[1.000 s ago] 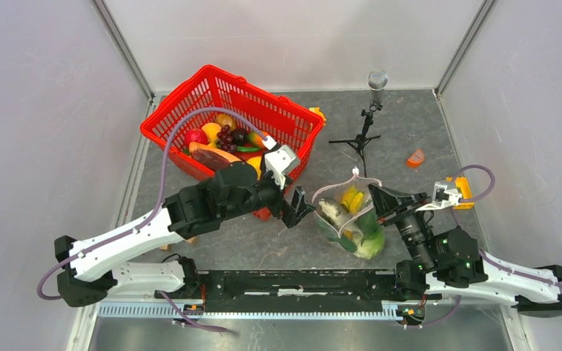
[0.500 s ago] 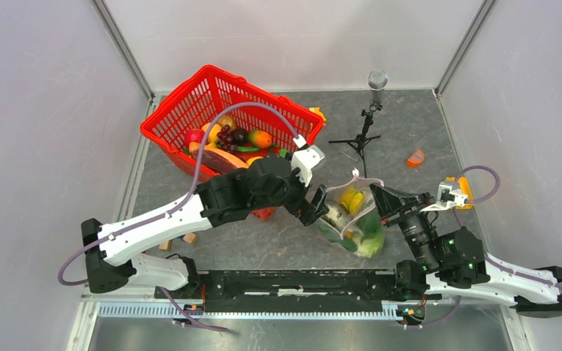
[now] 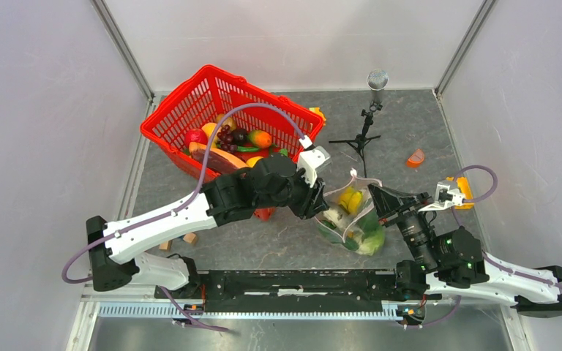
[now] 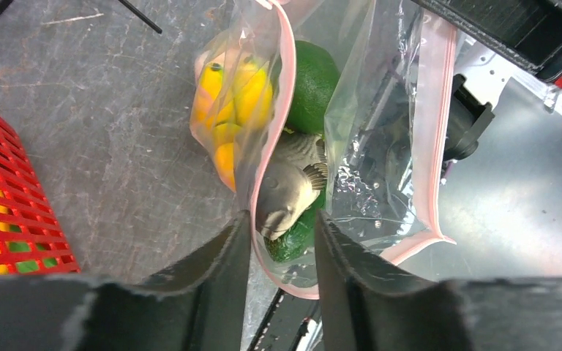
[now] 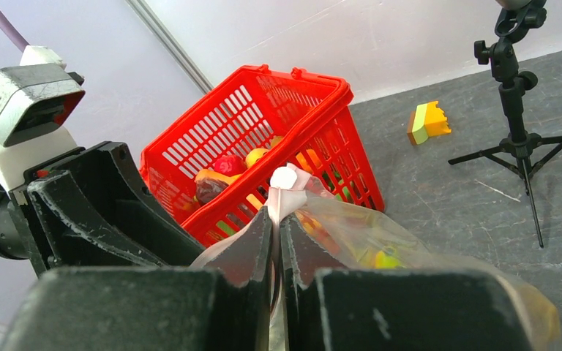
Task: Place the food in the zip-top bag and seal the zipper
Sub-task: Adjust the zipper food storage bag at the center of the board.
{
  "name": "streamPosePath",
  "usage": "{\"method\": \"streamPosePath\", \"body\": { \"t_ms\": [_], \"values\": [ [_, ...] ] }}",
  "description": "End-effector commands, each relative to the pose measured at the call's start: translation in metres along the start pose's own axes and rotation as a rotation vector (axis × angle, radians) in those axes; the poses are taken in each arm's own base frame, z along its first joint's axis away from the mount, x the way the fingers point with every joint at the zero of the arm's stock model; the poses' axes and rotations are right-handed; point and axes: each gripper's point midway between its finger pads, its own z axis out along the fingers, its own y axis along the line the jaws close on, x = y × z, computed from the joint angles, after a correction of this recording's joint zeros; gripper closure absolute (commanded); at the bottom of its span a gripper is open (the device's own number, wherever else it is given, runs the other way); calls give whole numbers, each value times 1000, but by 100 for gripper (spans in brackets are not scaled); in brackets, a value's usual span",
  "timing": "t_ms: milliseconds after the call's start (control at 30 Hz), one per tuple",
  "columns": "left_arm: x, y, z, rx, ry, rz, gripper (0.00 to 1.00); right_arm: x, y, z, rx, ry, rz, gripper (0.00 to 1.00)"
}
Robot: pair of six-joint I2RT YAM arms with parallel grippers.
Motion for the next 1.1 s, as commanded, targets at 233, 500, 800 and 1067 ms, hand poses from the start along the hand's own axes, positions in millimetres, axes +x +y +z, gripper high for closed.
{"method": "streamPosePath", "body": {
  "t_ms": [233,500,800,1067],
  "values": [
    [-13,-4,-3,8,-53,-22,55,-16,10,0,-31,-32,68,90],
    [-9,3,1,-32,-29,-4,69,-19,11,0,-37,-38,68,90],
    [-23,10,6,-71,-91,0,98,-17,39,-1,-184,-13,-23,86],
    [-57,15,2,-107,-186,34,98,-16,74,-4,-361,22,-141,80]
  ]
}}
